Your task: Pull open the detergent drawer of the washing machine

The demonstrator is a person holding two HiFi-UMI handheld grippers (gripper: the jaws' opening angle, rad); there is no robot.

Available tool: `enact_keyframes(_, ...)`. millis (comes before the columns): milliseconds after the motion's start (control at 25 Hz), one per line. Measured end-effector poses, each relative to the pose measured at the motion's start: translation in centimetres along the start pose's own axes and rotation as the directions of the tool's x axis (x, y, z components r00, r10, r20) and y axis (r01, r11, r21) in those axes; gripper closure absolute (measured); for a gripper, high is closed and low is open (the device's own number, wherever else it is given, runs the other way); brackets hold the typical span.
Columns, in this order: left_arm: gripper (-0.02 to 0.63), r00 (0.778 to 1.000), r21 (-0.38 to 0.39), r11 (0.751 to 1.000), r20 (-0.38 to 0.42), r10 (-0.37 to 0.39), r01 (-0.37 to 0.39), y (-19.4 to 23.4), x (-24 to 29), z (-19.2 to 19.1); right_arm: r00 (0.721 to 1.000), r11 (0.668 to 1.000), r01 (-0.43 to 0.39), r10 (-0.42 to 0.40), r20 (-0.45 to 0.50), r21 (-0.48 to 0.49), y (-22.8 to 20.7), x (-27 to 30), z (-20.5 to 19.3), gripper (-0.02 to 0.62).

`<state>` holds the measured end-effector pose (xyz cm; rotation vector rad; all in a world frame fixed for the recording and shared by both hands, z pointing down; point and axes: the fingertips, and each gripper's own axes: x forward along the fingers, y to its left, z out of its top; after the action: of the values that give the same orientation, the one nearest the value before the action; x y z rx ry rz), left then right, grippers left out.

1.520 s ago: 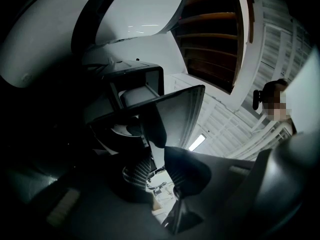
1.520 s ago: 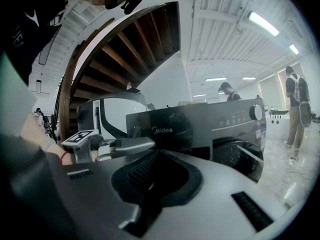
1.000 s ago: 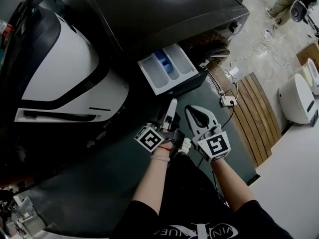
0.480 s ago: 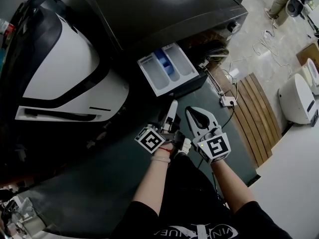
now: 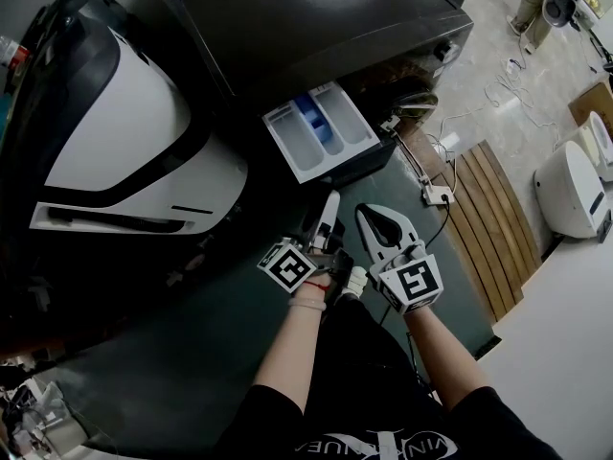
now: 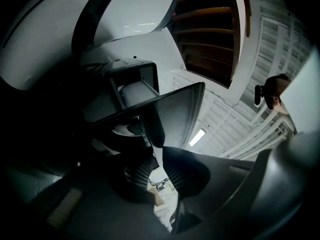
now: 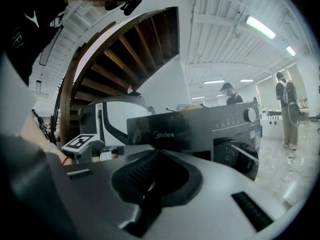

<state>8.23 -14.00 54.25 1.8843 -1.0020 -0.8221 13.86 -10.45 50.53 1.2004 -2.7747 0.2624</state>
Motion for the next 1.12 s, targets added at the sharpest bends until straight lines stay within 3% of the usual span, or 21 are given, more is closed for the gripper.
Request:
enact_keyframes(280,0.581,0.994,0.161,0.986,-0.087,0.062,-0.047,0.9,-0.6,-1.5,1.0,1.0,0.007,-0.007,0.007,0.005,-0.2,0.1,0.8,0.581)
enact_keyframes(480,0.597,0.974,0.29,0.953,-0.178,0.142,-0.086,0.9,-1.6,-2.4,1.0,1.0,0.008,-0.008,0.011,-0.018,-0.6,0.0,0.4,0.581)
enact_keyframes(640,0.597,0.958,0.457,0.885,-0.201,0.205,-0.093,-0.3,-2.2,-1.9,1.0,1.0,0.004,-0.004,0.015,-0.029,-0.5,-0.1,1.2,0.581)
enact_keyframes(840,0.597,0.949,0.611,0.788,-0.195,0.248,-0.081,-3.0,-2.9,-0.8,0.999,0.999,-0.005,0.006,0.033,-0.041,-0.2,-0.6,3.4,0.582)
enact_keyframes(1000,0.597,0.944,0.712,0.7,-0.194,0.266,-0.051,-5.4,-3.1,0.0,0.998,0.999,-0.027,0.029,0.049,-0.042,0.3,-1.4,5.1,0.583)
enact_keyframes(1120,0.597,0.945,0.752,0.657,-0.175,0.276,-0.053,-7.0,-3.5,0.8,0.998,0.998,-0.034,0.037,0.054,-0.052,0.6,-2.2,6.3,0.583)
